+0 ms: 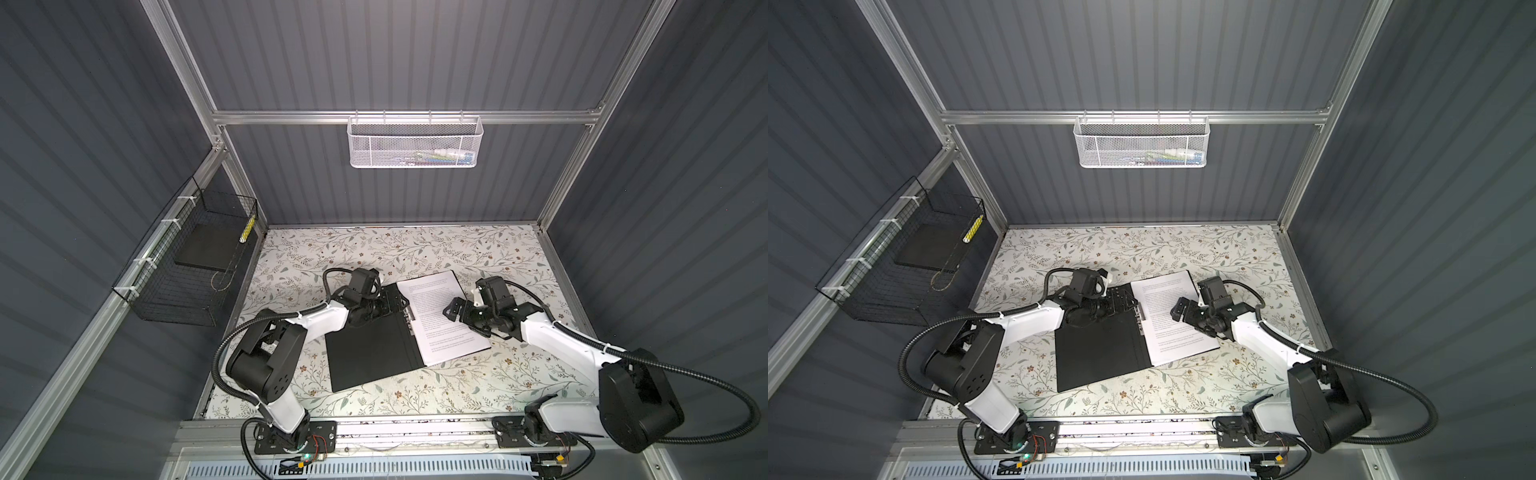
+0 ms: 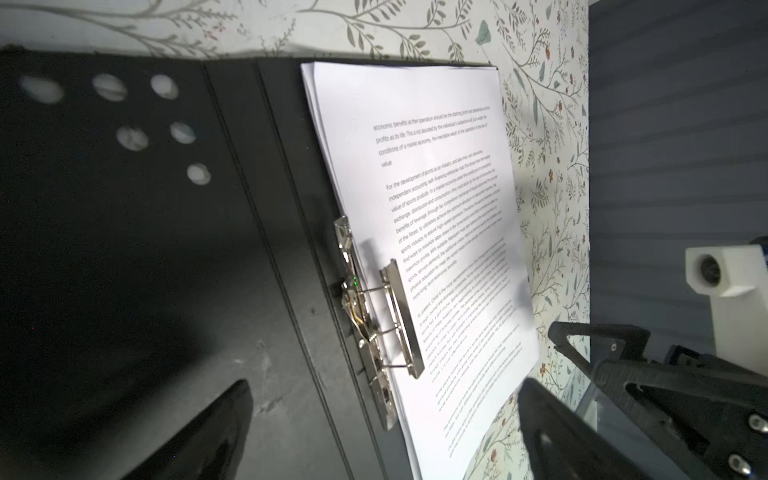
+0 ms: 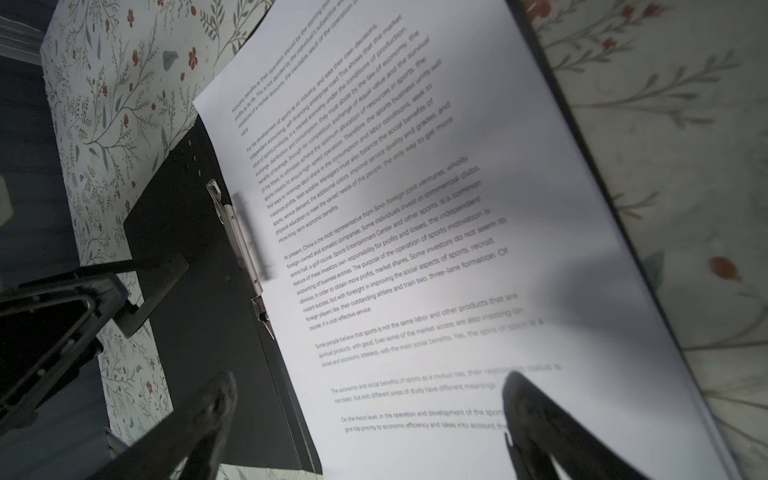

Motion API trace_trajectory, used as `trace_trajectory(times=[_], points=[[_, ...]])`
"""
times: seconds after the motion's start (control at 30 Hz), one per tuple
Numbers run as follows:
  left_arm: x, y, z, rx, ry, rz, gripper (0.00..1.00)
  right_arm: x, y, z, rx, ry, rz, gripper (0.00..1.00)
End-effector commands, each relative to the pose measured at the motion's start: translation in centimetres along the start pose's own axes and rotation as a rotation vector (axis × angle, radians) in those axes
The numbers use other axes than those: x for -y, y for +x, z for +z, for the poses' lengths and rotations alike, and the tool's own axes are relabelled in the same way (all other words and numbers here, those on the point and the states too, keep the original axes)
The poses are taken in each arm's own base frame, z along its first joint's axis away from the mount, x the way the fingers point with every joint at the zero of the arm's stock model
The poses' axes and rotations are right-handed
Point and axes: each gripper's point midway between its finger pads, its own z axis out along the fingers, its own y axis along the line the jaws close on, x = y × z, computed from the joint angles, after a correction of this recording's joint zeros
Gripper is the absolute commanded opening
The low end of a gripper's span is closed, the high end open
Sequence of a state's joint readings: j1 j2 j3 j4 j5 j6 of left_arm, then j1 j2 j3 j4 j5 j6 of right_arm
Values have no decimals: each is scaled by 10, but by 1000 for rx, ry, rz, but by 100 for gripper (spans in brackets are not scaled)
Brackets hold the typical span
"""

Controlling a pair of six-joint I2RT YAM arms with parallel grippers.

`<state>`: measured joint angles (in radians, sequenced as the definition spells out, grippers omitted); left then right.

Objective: Put the files into the folder

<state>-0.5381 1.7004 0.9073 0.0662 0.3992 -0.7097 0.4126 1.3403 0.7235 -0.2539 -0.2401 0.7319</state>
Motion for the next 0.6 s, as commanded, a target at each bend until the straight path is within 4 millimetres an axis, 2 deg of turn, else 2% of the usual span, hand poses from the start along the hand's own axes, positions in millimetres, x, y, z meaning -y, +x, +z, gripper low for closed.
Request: trace_trajectory(times=[0.0,0.2,0.57], points=[[16,1,13,-60,102,42,100,-11,4,3,-19,-36,-27,99],[17,-13,31,-59,157,31,100,-17,8,2,-25,-50,-38,99],[28,-27,40,-46,248,36,100,-19,11,2,-35,-61,-30,99]])
